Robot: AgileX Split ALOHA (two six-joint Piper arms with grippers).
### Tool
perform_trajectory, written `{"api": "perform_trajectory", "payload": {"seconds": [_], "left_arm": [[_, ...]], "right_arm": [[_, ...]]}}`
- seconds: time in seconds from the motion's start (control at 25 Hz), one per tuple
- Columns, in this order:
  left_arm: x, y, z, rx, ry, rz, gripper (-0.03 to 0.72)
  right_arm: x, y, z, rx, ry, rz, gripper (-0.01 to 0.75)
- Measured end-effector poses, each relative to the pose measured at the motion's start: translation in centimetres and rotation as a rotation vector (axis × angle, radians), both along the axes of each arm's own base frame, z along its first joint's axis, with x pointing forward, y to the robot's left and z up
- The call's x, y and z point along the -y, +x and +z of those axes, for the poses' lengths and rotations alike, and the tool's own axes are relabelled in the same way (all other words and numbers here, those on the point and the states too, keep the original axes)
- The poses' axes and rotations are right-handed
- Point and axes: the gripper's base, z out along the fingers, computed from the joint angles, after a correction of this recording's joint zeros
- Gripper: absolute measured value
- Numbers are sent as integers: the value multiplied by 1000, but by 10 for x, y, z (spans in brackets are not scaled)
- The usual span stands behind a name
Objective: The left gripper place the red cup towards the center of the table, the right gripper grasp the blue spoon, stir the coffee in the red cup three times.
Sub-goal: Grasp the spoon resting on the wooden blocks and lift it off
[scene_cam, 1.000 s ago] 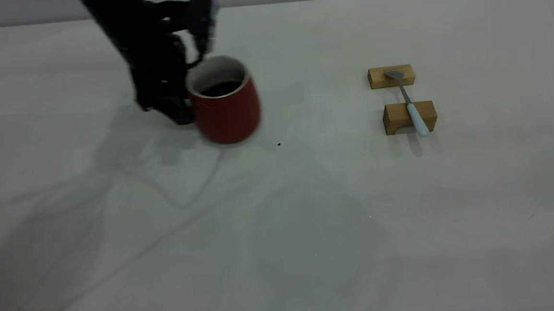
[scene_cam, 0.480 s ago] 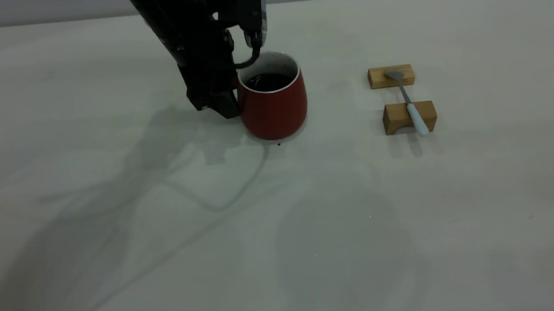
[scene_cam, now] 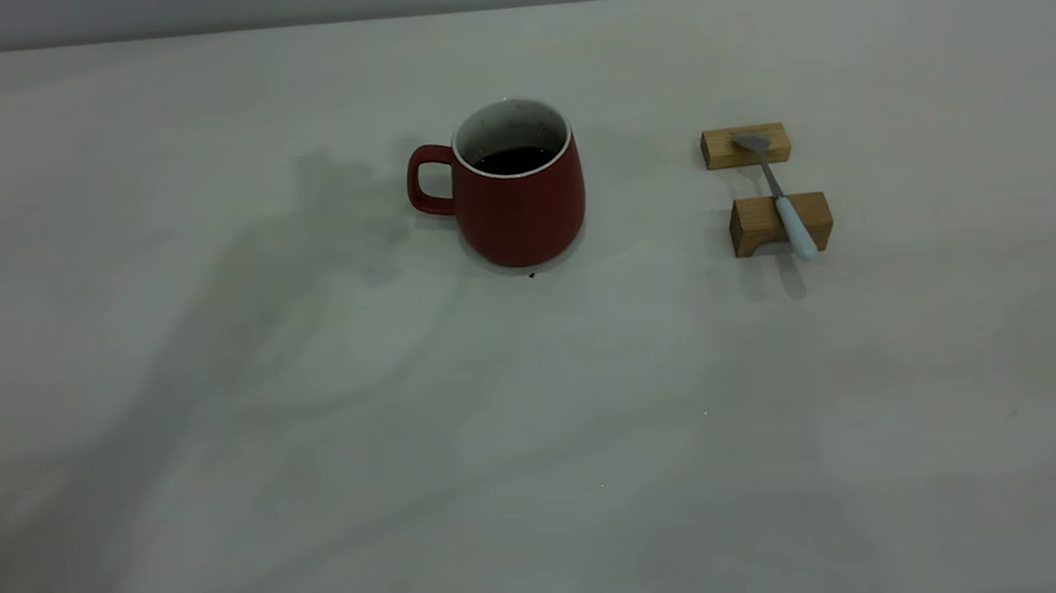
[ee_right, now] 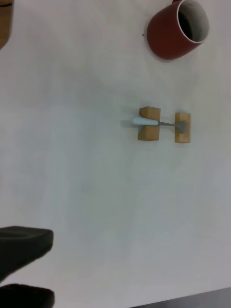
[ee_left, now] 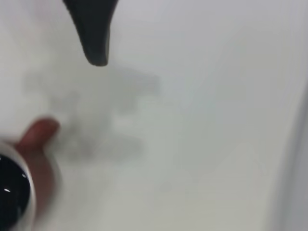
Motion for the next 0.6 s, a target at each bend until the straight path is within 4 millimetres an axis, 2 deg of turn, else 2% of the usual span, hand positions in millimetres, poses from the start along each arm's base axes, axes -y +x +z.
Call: {"api": "perform_trajectory", "payload": {"seconds": [0.16, 0.32, 0.44, 0.6], "left_arm": [[-14, -38, 91, 100, -181, 228, 551], [-35, -93, 157, 97, -312, 398, 551], [-52, -142, 187, 19, -338, 502, 551], [-68, -184, 218, 74, -416, 534, 551]], "right_arm": [[0, 0, 0, 0, 0, 0, 240], [0, 0, 0, 0, 0, 0, 240], [0, 0, 0, 0, 0, 0, 240], [0, 0, 0, 0, 0, 0, 240]]}}
